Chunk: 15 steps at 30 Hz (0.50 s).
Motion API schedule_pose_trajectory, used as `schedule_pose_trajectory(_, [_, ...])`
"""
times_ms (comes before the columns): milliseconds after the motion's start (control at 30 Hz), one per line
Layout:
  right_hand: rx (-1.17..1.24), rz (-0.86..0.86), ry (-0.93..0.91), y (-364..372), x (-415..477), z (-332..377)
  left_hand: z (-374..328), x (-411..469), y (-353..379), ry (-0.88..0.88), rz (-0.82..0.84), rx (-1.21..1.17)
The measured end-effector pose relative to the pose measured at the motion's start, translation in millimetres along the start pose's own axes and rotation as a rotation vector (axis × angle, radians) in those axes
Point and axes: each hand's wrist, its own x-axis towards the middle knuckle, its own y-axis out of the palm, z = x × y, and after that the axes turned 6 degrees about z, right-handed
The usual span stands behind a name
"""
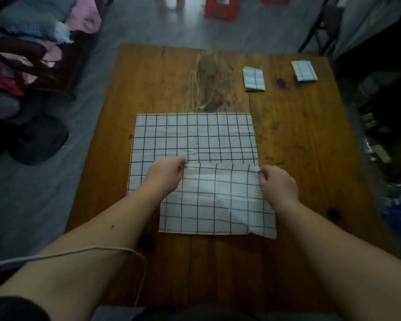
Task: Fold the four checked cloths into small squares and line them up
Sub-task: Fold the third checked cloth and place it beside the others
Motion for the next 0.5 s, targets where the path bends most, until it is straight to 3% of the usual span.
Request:
schedule_pose_trajectory(300, [-0.014,0.058,0.081,37.2,41.6,-8.5,5.3,59.0,35.1,0.052,0.052,0.129])
schedule_pose_trajectory(500, [0.210,0.003,0.158,41.7,-2.1,-13.6,7.6,17.5,40.8,-0.008,-0.044,0.047])
